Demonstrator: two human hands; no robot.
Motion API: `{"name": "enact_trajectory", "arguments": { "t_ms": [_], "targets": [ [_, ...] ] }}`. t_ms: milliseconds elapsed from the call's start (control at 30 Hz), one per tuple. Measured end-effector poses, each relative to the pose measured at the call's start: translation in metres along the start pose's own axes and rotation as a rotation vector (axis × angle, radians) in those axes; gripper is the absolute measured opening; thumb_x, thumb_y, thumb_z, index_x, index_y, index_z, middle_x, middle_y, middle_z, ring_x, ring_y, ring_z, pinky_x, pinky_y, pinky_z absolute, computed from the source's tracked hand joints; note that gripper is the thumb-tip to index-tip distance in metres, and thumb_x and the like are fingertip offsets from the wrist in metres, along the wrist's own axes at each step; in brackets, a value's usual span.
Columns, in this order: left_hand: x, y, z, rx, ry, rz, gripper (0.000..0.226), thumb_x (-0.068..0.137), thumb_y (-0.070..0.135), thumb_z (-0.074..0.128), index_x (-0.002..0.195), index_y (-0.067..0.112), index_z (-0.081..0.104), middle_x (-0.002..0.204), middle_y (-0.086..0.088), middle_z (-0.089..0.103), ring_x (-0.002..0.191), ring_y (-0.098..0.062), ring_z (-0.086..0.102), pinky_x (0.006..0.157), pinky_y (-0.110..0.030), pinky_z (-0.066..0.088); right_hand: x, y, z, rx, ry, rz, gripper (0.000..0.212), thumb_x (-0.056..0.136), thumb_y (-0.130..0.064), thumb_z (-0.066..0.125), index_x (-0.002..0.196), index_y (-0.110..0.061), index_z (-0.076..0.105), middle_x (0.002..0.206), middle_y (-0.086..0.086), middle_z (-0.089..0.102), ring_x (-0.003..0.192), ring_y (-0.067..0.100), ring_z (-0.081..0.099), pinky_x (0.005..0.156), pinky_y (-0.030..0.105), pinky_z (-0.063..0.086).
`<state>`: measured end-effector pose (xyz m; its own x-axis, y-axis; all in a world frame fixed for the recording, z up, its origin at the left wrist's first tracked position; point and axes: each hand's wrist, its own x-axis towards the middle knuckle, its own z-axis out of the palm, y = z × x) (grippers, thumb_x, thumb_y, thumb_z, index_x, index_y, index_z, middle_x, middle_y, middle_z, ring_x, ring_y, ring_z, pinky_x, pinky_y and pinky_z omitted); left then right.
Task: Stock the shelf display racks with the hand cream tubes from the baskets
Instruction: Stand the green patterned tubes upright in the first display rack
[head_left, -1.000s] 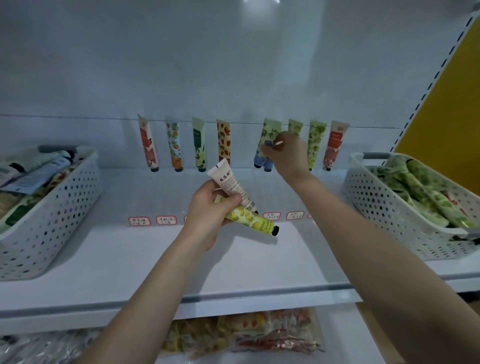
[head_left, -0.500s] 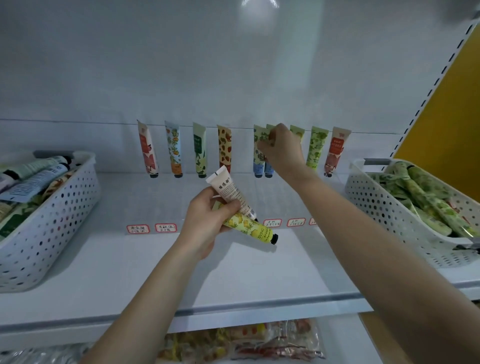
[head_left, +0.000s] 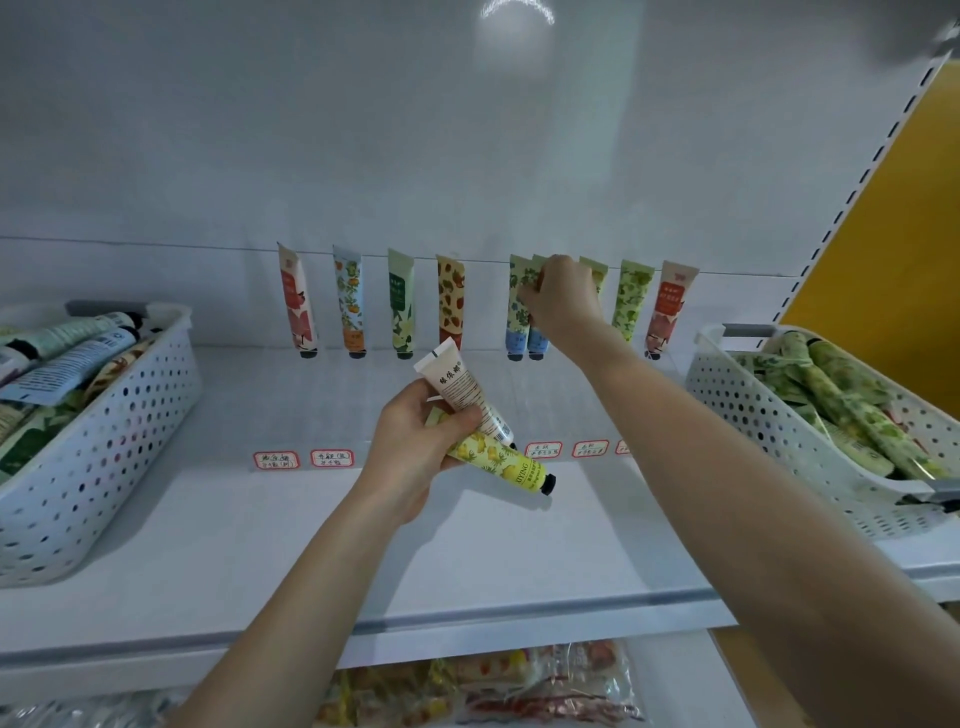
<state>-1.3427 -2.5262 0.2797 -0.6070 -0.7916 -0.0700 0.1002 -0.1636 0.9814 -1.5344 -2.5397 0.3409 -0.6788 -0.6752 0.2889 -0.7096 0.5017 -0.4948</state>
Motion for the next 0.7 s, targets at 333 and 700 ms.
{"name": "enact_trajectory", "arguments": {
  "t_ms": [333, 700],
  "targets": [
    [-0.003, 0.008, 0.001, 0.048, -0.002, 0.005, 0.018, 0.086, 0.001, 0.061, 0.098, 0.013, 0.057, 0.098, -0.011, 0.065, 0.087, -0.028, 0.066, 0.084, -0.05, 0.054, 0.005, 0.007, -0.003, 0.173, -0.03, 0.08, 0.037, 0.083, -0.006, 0.059, 0.056, -0.014, 0.035, 0.053, 0.006, 0.045, 0.054, 0.019, 0.046, 0.049, 0.023, 0.033],
    [-0.022, 0.03, 0.004, 0.083, -0.053, 0.086, 0.019, 0.085, 0.002, 0.061, 0.094, 0.018, 0.062, 0.092, -0.008, 0.063, 0.079, -0.027, 0.064, 0.084, -0.062, 0.049, -0.084, 0.012, -0.052, 0.585, -0.136, -0.067, 0.012, 0.094, -0.02, 0.053, 0.087, -0.016, 0.062, 0.085, 0.003, 0.068, 0.074, 0.012, 0.067, 0.067, 0.025, 0.055]
  ]
}}
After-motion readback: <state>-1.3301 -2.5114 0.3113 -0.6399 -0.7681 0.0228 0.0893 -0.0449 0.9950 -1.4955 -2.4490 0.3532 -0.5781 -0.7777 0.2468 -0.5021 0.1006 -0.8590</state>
